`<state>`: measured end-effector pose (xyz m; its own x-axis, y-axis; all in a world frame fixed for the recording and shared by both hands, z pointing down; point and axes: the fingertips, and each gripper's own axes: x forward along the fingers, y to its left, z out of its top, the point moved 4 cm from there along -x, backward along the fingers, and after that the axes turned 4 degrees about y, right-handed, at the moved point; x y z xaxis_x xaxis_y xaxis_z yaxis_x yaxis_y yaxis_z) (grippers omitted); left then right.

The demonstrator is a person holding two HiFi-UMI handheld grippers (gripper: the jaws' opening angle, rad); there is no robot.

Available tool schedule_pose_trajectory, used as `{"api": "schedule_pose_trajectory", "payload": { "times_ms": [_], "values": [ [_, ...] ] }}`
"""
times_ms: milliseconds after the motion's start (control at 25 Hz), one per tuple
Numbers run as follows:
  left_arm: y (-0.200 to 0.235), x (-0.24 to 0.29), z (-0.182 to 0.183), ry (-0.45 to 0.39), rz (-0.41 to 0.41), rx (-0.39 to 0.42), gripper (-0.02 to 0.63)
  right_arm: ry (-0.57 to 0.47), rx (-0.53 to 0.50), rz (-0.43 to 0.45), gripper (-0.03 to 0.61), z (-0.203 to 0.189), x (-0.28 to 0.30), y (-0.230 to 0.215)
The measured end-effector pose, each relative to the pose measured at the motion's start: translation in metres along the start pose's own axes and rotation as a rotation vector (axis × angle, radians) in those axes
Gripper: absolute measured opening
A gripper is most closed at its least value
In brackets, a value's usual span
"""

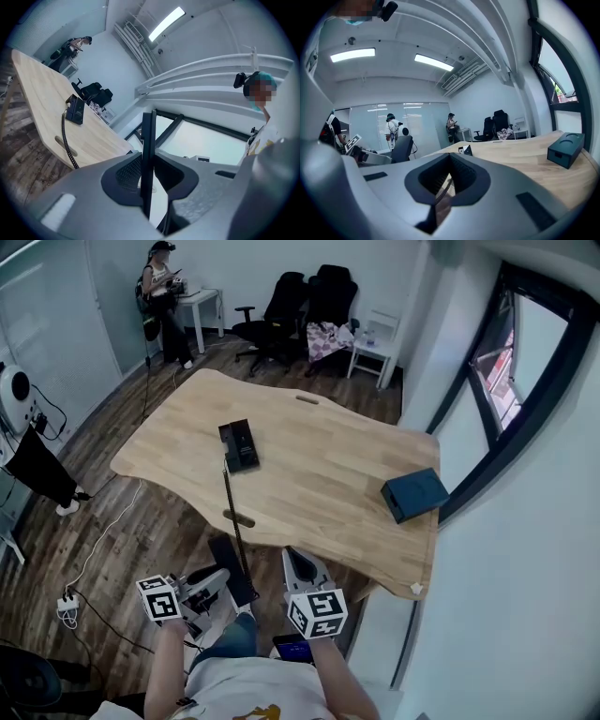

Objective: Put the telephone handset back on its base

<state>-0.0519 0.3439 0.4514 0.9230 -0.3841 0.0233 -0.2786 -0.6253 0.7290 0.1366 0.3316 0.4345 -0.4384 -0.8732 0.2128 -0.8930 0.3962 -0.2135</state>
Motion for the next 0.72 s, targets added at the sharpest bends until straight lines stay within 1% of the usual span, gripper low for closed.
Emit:
{"api": "schedule_pose_trajectory", "payload": {
  "times_ms": [160,320,480,720],
  "values": [
    [0.031,0.017,0.013,0.005,0.027,0.005,0.074,-0.015,0.002,0.0,0.006,0.004,0.025,-0.014],
    [0.067,0.03,0.032,0.01,0.023,-0.024,0.074,0.016,0.013,-0.015,0.006,0.002,0.061,-0.031],
    [0.108,0.043,0.07,-0.003,0.011,-0.045,0.074,0.041,0.019,-0.027,0.006,0.009,0.112,-0.045],
    [0.169,0.064,0.135,-0.003,-0.028,-0.037,0.072,0.077,0.013,-0.064,0.006,0.026,0.201,-0.065]
  ]
}}
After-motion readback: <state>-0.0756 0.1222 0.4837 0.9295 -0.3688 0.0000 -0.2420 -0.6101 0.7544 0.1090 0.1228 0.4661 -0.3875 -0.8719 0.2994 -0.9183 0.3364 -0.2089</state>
